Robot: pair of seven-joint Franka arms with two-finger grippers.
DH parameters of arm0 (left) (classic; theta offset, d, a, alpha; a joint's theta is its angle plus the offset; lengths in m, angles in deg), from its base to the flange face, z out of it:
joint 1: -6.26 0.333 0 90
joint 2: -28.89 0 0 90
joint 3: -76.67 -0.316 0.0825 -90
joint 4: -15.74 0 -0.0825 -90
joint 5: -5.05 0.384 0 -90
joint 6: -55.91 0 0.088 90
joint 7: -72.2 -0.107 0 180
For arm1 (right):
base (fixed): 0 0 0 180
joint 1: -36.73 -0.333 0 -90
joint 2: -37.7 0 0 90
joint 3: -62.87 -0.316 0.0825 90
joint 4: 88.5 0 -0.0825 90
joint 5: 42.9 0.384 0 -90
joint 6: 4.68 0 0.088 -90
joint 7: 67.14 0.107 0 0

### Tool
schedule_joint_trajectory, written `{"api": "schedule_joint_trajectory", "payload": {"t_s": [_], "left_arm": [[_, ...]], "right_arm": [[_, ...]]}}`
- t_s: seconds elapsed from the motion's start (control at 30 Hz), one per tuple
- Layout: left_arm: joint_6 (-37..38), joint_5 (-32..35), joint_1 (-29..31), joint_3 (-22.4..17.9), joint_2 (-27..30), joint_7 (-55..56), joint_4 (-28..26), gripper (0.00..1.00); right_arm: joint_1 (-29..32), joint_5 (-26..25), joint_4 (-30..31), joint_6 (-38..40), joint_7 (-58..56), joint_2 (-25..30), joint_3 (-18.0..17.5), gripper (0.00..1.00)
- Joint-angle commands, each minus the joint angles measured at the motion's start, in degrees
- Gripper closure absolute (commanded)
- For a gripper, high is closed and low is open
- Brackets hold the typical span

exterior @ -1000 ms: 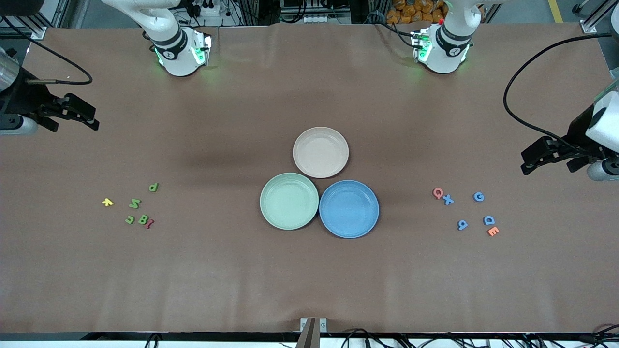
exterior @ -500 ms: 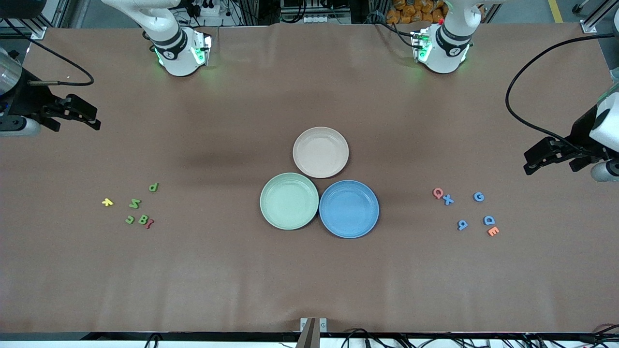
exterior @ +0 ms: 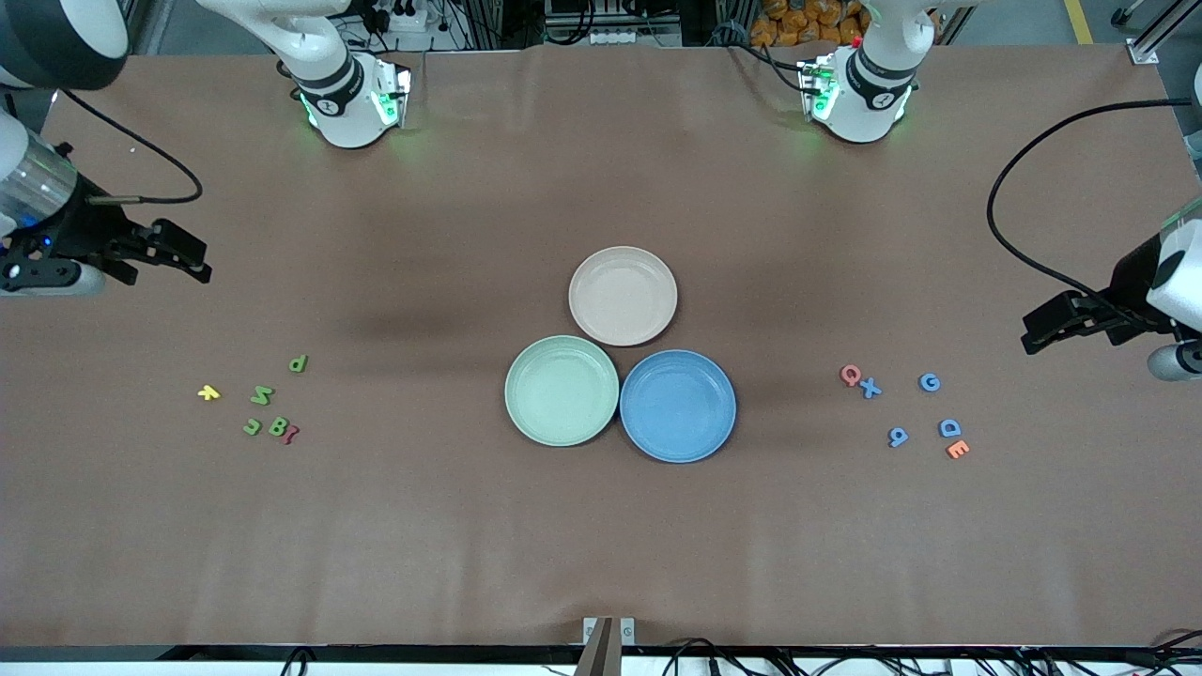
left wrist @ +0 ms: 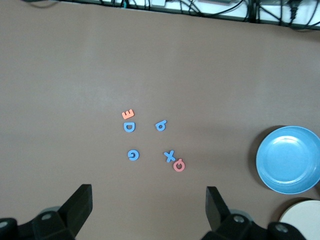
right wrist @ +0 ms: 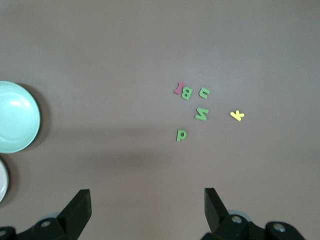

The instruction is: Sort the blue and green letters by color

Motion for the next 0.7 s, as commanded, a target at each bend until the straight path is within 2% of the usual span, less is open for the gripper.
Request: {"api": "schedule_joint_trajectory", "payload": {"t_s": [0.0,0.4,0.67], "left_arm": [[-3.92,-0.31,2.63,1.05,-0.12,-0.16,-3.89,0.00],[-25.55,-0.22,4.30,0.79,-0.03,-3.77,-18.74,0.00],[-31.71,-0.22,5.79,0.79,0.76,-5.88,-27.98,0.00]], "right_arm": [[1.20,-0.03,6.06,-7.56,-1.55,0.59,-0.26,0.00],[1.90,-1.70,18.72,-26.11,-4.46,-0.38,-0.08,0.00],[2.52,-2.32,22.60,-33.24,-4.46,-4.24,0.00,0.00]]}}
